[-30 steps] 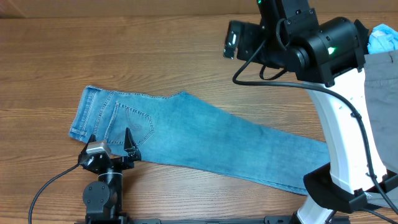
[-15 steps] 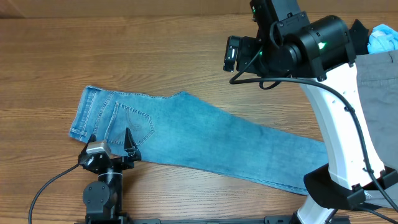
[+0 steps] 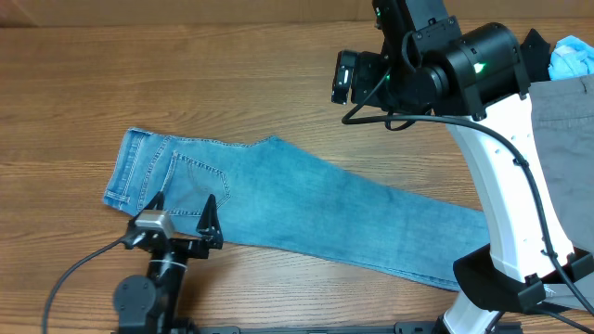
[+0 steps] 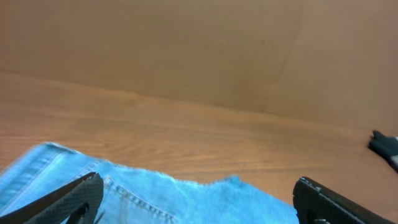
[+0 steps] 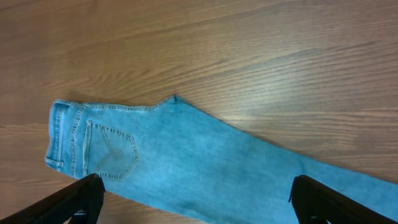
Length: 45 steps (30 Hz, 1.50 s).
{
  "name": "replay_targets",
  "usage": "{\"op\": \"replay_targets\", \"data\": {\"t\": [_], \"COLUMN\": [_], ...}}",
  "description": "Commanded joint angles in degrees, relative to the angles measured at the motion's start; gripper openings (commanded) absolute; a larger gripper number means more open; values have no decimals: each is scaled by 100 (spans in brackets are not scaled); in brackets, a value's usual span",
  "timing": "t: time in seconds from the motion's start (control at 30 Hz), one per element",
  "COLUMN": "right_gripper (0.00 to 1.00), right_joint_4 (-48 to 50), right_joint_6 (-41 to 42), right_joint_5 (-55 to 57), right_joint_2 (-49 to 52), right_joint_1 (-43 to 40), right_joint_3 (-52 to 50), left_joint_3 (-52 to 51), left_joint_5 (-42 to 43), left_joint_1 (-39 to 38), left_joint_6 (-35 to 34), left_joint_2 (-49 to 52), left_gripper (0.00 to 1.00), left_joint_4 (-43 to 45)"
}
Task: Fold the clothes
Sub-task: 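Grasp the jeans waist with the left gripper near the back pocket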
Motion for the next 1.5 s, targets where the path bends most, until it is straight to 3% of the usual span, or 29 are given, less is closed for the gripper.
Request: {"op": "replay_targets", "data": {"t": [0.0, 0.2, 0.4, 0.5, 0.63, 0.73, 0.83, 1.0, 1.1, 1.2, 1.27, 1.3, 1.33, 1.37, 1.4, 1.43, 1.47], "right_gripper": [100, 100, 100, 100, 100, 100, 100, 99, 83, 75, 55, 44, 33, 25, 15, 10, 8], "right_joint_4": [59, 153, 446, 647, 765, 802, 855, 879, 807, 734, 706, 702, 699, 708, 726, 728, 732], "right_joint_6": [-44, -44, -44, -44, -44, -42, -39, -39, 26, 138, 155, 153, 155, 157, 157, 164, 197], "right_joint_5": [-7, -7, -7, -7, -9, -9, -13, -15, -17, -31, -26, -2, 39, 87, 168, 247, 295], "right_joint_2": [-31, -31, -31, -31, -31, -31, -31, -31, -31, -31, -31, -31, -31, -31, -31, -31, -31], "right_joint_1": [-11, -11, -11, -11, -11, -11, -11, -11, -11, -11, -11, -11, -13, -24, -39, -70, -109], "right_joint_3": [-26, -229, -833, -1215, -1665, -1934, -2232, -2463, -2468, -2468, -2503, -2538, -2588, -2651, -2750, -2846, -2946], "left_joint_3": [1073, 2809, 3744, 3963, 4760, 5493, 6131, 6284, 6284, 6284, 6284, 6284, 6284, 6284, 6284, 6284, 6284], "left_joint_5": [-643, -723, 431, 184, -463, -249, 466, 640, 643, 669, 643, 640, 636, 621, 621, 621, 616], "left_joint_1": [15, 15, 15, 50, 343, 793, 1239, 1344, 1335, 1333, 1329, 1329, 1329, 1329, 1329, 1329, 1329], "left_joint_6": [79, 68, 72, -87, -566, -407, 391, 680, 682, 898, 1023, 1071, 1110, 1106, 1106, 1106, 1106], "left_joint_2": [470, 2538, 4262, 4789, 5748, 6607, 7663, 8747, 9285, 9665, 9844, 9895, 9941, 9978, 10015, 10035, 10067], "left_gripper": [100, 100, 100, 100, 100, 100, 100, 100, 100, 100, 98, 85, 54, 37, 27, 8, 4], "left_joint_4": [-531, -2367, -2815, -2909, -3727, -4347, -4734, -4859, -4865, -4837, -4769, -4745, -4715, -4669, -4625, -4592, -4551]}}
